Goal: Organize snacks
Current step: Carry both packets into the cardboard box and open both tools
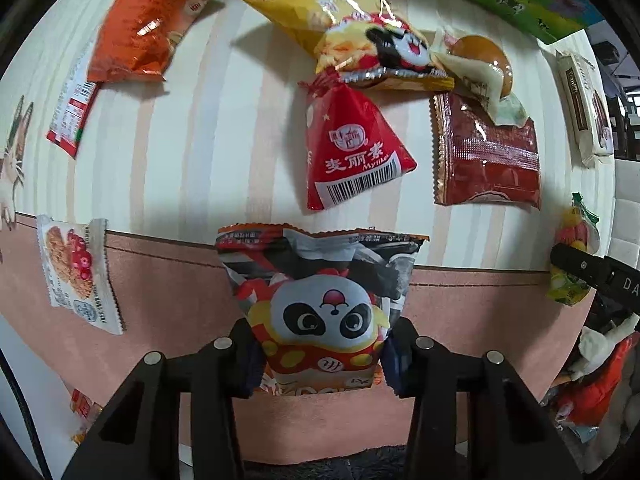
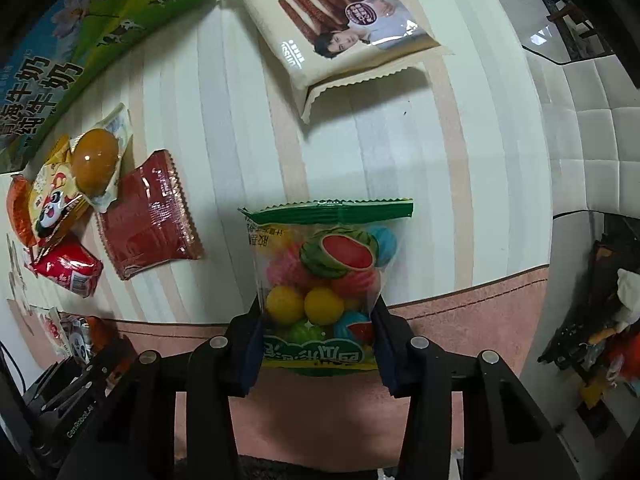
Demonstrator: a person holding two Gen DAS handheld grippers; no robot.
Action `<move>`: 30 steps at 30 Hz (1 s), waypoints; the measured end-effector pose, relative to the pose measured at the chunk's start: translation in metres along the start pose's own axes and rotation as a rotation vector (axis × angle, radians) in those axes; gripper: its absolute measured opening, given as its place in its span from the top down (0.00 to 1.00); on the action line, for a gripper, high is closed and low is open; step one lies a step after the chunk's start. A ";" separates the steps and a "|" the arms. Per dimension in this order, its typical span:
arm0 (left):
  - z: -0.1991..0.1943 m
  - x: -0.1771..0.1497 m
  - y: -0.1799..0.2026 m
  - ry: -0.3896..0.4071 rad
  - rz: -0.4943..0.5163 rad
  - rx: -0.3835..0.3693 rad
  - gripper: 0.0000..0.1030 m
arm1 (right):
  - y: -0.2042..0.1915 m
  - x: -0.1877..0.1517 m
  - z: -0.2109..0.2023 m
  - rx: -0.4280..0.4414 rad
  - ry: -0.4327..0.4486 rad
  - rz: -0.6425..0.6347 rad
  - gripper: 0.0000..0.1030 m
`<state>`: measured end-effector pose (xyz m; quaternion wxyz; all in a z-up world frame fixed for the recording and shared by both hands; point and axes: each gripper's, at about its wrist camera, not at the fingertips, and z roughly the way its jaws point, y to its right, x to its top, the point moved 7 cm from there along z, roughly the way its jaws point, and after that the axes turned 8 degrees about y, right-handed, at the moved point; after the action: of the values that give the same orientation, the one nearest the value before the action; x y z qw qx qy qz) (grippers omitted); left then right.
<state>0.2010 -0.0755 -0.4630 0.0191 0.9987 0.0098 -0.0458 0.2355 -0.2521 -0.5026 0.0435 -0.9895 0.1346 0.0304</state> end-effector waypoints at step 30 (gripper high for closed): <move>-0.197 0.216 -0.016 0.328 0.024 -0.066 0.59 | -0.123 0.148 -0.235 0.271 0.338 -0.182 0.53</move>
<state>0.4336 -0.0481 -0.2869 0.0508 0.9917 0.0026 0.1184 0.4225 -0.1949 -0.2699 0.1552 -0.9737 0.0530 -0.1581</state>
